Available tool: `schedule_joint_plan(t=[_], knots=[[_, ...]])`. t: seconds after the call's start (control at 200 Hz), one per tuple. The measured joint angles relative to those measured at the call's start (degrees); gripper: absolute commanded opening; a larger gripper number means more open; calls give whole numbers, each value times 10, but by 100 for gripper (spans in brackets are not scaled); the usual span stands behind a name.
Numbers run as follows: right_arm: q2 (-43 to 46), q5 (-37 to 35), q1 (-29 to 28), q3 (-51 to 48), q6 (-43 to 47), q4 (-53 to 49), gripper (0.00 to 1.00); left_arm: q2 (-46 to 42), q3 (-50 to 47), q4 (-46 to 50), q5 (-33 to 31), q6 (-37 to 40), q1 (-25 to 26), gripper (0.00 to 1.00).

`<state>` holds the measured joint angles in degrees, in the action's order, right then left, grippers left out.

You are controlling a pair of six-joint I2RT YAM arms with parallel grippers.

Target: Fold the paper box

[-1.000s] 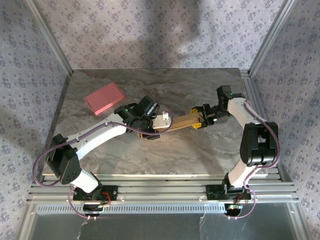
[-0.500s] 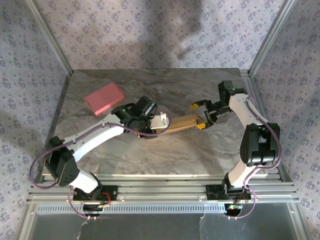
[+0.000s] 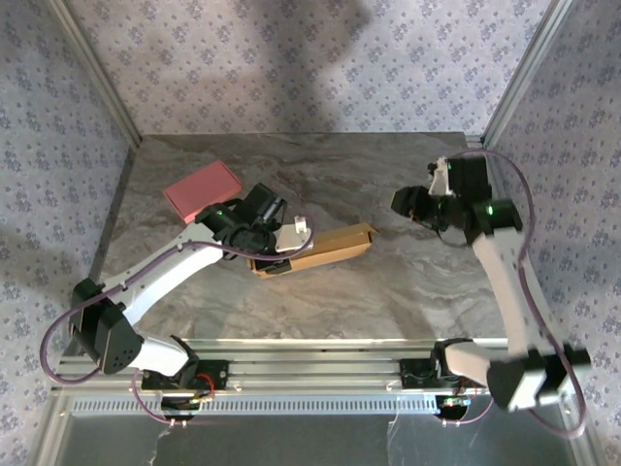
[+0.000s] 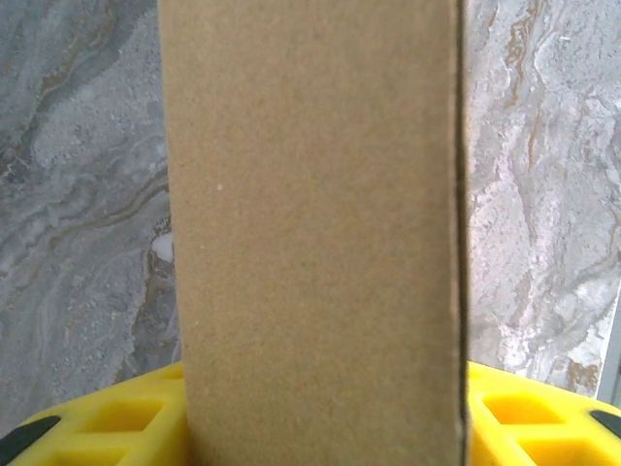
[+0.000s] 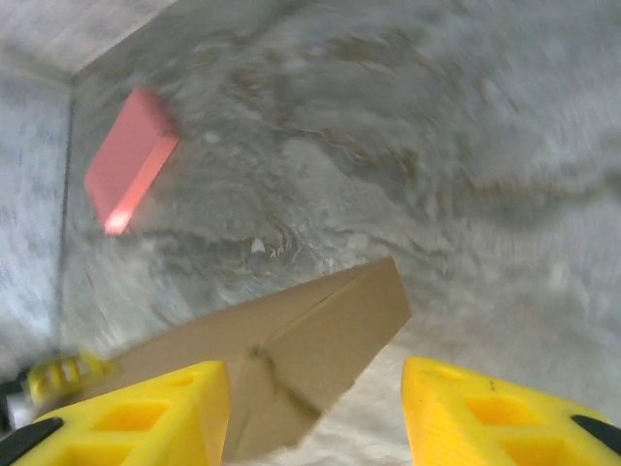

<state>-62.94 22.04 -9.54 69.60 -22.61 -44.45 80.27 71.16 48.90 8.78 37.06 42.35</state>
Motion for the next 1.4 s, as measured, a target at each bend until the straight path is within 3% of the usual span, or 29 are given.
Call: schedule_joint_plan(t=[0.175, 0.365, 0.475, 0.585, 0.885, 1.399], knots=[[134, 3, -59, -136, 216, 96, 43, -10, -10, 16, 9, 0, -10, 51], [82, 10, -83, -138, 383, 99, 32, -19, -20, 25, 11, 0, -15, 51], [37, 8, -108, -128, 441, 84, 33, -20, -21, 28, 11, 0, -15, 51], [16, -1, -128, -115, 473, 78, 35, -21, -21, 28, 11, 0, -15, 52], [4, -3, -150, -97, 506, 66, 30, -21, -21, 28, 11, 0, -15, 52], [-32, -2, -156, -97, 499, 74, 12, -21, -21, 29, 10, -2, -19, 52]])
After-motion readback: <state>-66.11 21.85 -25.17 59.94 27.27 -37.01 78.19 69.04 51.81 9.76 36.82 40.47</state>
